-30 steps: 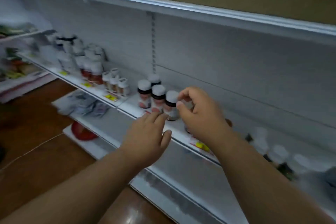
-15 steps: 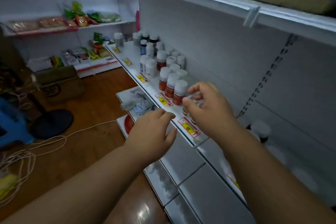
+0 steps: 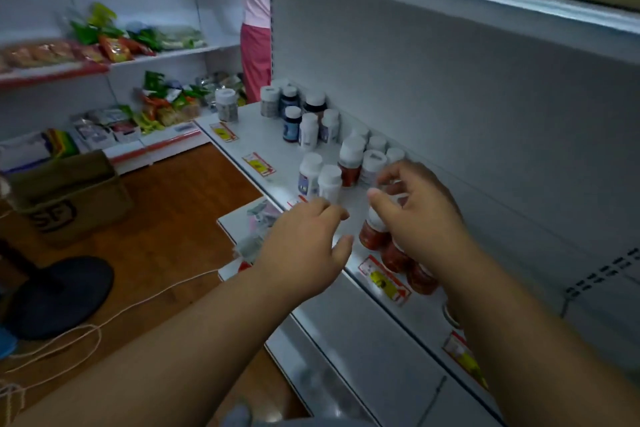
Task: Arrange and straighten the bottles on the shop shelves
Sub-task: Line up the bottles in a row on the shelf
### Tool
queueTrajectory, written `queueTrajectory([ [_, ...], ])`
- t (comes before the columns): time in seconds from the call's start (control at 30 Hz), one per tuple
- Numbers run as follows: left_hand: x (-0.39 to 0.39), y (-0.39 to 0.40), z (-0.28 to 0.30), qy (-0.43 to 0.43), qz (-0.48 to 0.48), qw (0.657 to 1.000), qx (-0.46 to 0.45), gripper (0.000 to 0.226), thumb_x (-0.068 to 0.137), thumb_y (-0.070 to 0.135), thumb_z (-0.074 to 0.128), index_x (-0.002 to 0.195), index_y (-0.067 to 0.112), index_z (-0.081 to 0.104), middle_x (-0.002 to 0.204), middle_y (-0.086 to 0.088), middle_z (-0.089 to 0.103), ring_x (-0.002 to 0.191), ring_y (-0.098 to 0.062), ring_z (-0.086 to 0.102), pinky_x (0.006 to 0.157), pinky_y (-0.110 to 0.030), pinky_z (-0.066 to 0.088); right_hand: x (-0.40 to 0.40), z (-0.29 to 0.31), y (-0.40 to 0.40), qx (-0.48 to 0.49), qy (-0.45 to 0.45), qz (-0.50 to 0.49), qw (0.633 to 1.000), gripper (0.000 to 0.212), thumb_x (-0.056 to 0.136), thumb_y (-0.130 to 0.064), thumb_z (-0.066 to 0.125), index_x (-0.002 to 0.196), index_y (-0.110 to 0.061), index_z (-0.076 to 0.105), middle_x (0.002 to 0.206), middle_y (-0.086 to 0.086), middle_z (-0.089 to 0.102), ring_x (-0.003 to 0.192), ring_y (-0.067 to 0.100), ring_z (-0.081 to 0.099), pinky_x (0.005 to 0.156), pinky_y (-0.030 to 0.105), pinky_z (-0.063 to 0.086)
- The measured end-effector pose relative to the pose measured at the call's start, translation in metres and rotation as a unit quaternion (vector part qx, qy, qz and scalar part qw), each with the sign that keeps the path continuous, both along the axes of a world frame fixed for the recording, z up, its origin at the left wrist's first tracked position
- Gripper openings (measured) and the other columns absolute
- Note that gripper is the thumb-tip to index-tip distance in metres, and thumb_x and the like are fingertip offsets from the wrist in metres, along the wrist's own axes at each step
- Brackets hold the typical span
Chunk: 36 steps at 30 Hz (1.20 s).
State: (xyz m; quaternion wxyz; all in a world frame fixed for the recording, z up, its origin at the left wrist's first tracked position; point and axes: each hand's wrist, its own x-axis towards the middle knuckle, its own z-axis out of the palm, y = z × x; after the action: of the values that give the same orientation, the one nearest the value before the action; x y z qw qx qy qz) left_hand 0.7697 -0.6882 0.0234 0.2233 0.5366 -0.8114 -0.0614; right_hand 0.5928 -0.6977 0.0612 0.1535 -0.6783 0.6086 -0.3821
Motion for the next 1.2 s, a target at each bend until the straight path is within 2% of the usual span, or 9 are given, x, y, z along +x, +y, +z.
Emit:
queueTrajectory([
  [0.2,0.029,-0.077,0.008,0.008,-0.070,0.997,0.021,0.035,0.090,0.040,0.053,0.119,0.021,0.060,0.112,-0.001,0.059,0.100,-0.023,0.055,0.082,-0.036,0.046,0.021,0.009,-0.070,0.047,0.053,-0.089,0.994,0.015,0.082,-0.039,0.063,0.094,-0.034,0.055,0.098,-0.009,0.056,0.087,0.008,0.056,0.068,0.025,0.040],
  [0.33,0.030,-0.118,0.003,0.005,-0.079,0.997,0.027,0.037,0.091,0.042,0.050,0.121,0.022,0.059,0.111,-0.002,0.059,0.101,-0.024,0.054,0.084,-0.037,0.046,0.022,0.003,-0.132,0.034,0.130,-0.069,0.989,0.031,0.085,-0.038,0.061,0.114,-0.029,0.055,0.109,-0.001,0.055,0.093,0.015,0.056,0.075,0.027,0.041],
  [0.47,0.029,-0.146,-0.001,0.003,-0.083,0.996,0.024,0.041,0.089,0.042,0.049,0.124,0.023,0.059,0.112,-0.001,0.060,0.101,-0.024,0.056,0.083,-0.038,0.048,0.022,-0.019,-0.200,0.138,0.234,-0.041,0.962,0.048,0.083,-0.042,0.061,0.128,-0.029,0.049,0.124,0.011,0.050,0.107,0.028,0.054,0.089,0.039,0.047],
  [0.63,0.034,-0.166,-0.002,-0.016,-0.120,0.992,0.034,0.040,0.089,0.040,0.050,0.122,0.021,0.060,0.113,-0.002,0.060,0.098,-0.025,0.057,0.083,-0.038,0.048,0.024,-0.038,-0.226,0.198,0.314,-0.025,0.928,0.046,0.080,-0.037,0.060,0.125,-0.030,0.051,0.123,0.011,0.051,0.108,0.031,0.051,0.085,0.038,0.044],
  [0.73,0.037,-0.177,-0.002,-0.003,-0.147,0.989,0.026,0.038,0.088,0.037,0.052,0.121,0.021,0.061,0.114,-0.003,0.060,0.098,-0.026,0.057,0.083,-0.039,0.047,0.015,-0.021,-0.216,0.162,0.262,-0.066,0.949,0.044,0.082,-0.036,0.059,0.125,-0.030,0.050,0.117,0.010,0.053,0.101,0.029,0.054,0.082,0.036,0.045],
  [0.87,0.031,-0.193,0.005,0.039,-0.204,0.978,-0.004,0.036,0.087,0.031,0.059,0.117,0.012,0.064,0.109,-0.010,0.063,0.094,-0.033,0.058,0.079,-0.042,0.048,0.000,0.021,-0.179,0.081,0.063,-0.160,0.982,0.039,0.090,-0.028,0.058,0.127,-0.033,0.049,0.120,0.003,0.052,0.101,0.019,0.055,0.082,0.032,0.047],
  [0.97,0.017,-0.198,0.011,0.070,-0.258,0.963,-0.013,0.036,0.087,0.028,0.062,0.117,0.009,0.064,0.108,-0.012,0.064,0.095,-0.035,0.058,0.079,-0.042,0.048,0.000,0.039,-0.138,0.061,-0.080,-0.209,0.973,0.037,0.089,-0.025,0.060,0.123,-0.037,0.052,0.117,-0.005,0.052,0.097,0.017,0.062,0.080,0.035,0.058],
  [1.07,-0.002,-0.197,0.013,0.097,-0.321,0.942,0.002,0.035,0.089,0.031,0.059,0.120,0.015,0.061,0.111,-0.008,0.061,0.099,-0.028,0.054,0.082,-0.031,0.041,-0.001,0.045,-0.101,0.001,-0.102,-0.263,0.959,0.035,0.091,-0.024,0.060,0.123,-0.037,0.053,0.109,-0.018,0.051,0.100,0.015,0.063,0.072,0.023,0.058],
  [1.2,-0.026,-0.178,0.006,0.111,-0.374,0.920,0.036,0.042,0.088,0.034,0.062,0.125,0.014,0.056,0.122,-0.008,0.056,0.110,-0.027,0.050,0.092,-0.030,0.036,-0.017,0.041,-0.054,-0.058,-0.097,-0.341,0.933,0.033,0.093,-0.027,0.058,0.124,-0.037,0.052,0.120,-0.017,0.050,0.116,0.014,0.055,0.096,0.041,0.051],
])
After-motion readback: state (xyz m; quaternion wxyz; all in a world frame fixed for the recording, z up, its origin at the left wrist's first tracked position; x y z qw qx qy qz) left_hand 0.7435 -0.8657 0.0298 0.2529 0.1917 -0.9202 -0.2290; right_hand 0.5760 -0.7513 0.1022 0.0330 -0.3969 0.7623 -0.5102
